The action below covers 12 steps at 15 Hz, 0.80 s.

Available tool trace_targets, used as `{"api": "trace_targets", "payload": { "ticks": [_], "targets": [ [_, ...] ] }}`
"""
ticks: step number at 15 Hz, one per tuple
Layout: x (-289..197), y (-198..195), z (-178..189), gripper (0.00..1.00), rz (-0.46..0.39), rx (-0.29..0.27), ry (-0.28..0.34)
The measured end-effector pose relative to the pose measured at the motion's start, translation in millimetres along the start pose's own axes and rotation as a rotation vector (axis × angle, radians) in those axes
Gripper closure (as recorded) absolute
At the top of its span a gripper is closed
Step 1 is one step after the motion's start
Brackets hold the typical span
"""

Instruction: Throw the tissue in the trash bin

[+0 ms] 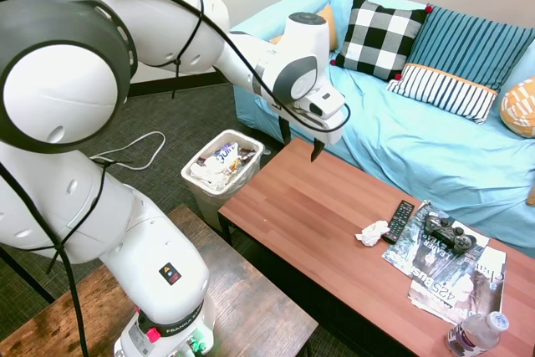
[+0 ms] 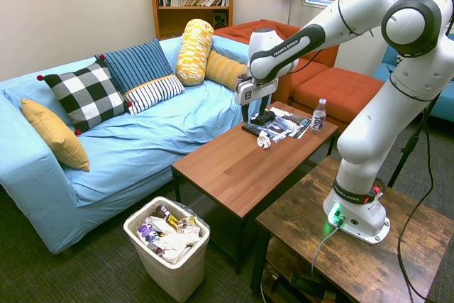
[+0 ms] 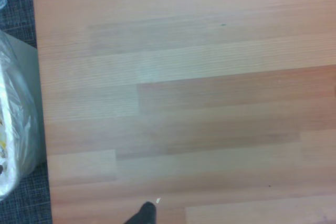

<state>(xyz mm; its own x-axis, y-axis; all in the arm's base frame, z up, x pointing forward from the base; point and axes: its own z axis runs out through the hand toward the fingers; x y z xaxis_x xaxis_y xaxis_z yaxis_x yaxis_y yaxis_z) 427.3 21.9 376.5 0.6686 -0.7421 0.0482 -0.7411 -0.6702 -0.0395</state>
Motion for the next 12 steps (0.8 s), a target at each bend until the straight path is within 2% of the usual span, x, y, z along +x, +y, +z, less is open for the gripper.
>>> {"api": "trace_targets", "payload": {
  "ticks": [3,6,12],
  "targets": [
    [10,1,-1,0.0,0.02,0.0,-0.001],
    [52,1,7,0.0,0.085,0.001,0.021],
    [147,11,101,0.0,0.263,-0.051,0.018]
  ]
}}
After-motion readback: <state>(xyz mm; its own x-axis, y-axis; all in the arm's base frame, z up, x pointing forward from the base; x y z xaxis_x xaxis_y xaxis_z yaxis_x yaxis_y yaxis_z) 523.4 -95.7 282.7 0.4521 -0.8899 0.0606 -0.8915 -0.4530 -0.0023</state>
